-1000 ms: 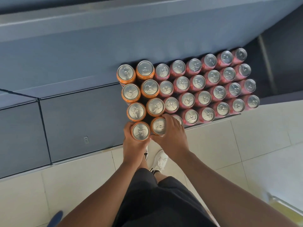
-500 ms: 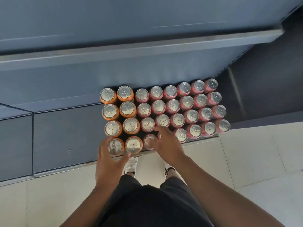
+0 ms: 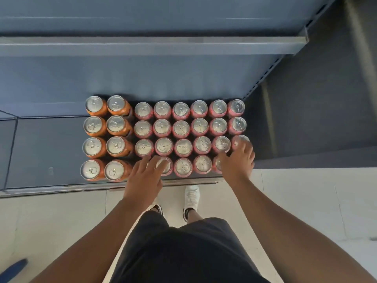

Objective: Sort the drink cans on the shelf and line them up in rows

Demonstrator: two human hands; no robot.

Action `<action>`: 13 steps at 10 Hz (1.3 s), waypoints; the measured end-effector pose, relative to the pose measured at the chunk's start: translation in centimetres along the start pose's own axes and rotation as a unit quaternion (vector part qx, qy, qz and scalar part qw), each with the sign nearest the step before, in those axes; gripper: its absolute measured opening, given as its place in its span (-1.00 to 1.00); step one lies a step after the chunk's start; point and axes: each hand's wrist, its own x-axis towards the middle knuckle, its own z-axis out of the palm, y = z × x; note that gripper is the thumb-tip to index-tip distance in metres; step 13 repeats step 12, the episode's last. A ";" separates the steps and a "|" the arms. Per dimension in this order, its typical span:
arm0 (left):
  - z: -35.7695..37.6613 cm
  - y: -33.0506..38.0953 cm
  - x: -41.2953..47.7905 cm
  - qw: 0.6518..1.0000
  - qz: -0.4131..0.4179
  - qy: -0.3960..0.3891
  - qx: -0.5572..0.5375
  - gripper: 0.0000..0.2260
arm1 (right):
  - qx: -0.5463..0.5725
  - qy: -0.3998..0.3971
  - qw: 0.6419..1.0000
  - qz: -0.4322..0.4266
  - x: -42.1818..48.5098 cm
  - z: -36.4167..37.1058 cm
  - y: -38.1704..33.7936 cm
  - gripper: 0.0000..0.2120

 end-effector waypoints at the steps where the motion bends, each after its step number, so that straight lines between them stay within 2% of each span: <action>1: 0.6 0.4 1.1 0.995 -0.043 -0.090 0.017 -0.37 | 0.021 -0.022 0.998 0.059 2.1 -0.5 1.4 -0.30; 2: 1.3 0.7 1.4 0.988 -0.072 -0.136 0.030 -0.31 | 0.090 -0.040 0.989 0.114 3.1 -0.6 2.1 -0.32; 3: 1.7 1.7 1.8 0.986 -0.102 -0.129 0.034 -0.25 | 0.162 -0.049 0.976 0.139 3.1 -0.5 2.1 -0.31; 4: 2.1 2.8 2.6 0.984 -0.144 -0.101 0.024 -0.18 | 0.164 -0.078 0.973 0.145 2.9 -0.4 2.2 -0.30; 6: 2.5 4.0 3.9 0.980 -0.163 -0.102 0.043 -0.17 | 0.162 -0.113 0.970 0.144 3.3 -0.6 2.9 -0.32; 8: 2.7 4.7 3.0 0.979 -0.184 -0.083 0.010 -0.28 | 0.172 -0.144 0.968 0.113 3.2 -1.8 3.3 -0.34; 9: 1.9 4.8 2.6 0.980 -0.182 -0.079 0.006 -0.35 | 0.104 -0.100 0.989 0.045 2.4 -2.3 3.5 -0.37; 10: 0.7 5.2 1.8 0.985 -0.159 -0.063 0.027 -0.41 | -0.035 -0.074 0.995 -0.057 0.8 -2.8 2.9 -0.41; 11: -0.8 5.4 0.7 0.989 -0.143 -0.026 0.034 -0.45 | -0.125 -0.081 0.979 -0.137 -1.2 -3.1 1.7 -0.44; 12: -2.4 5.4 -0.9 0.987 -0.152 -0.023 0.043 -0.47 | -0.158 -0.072 0.964 -0.201 -3.7 -3.0 0.3 -0.47; 13: -2.4 5.4 -0.9 0.987 -0.152 -0.023 0.043 -0.47 | -0.158 -0.072 0.964 -0.201 -3.7 -3.0 0.3 -0.47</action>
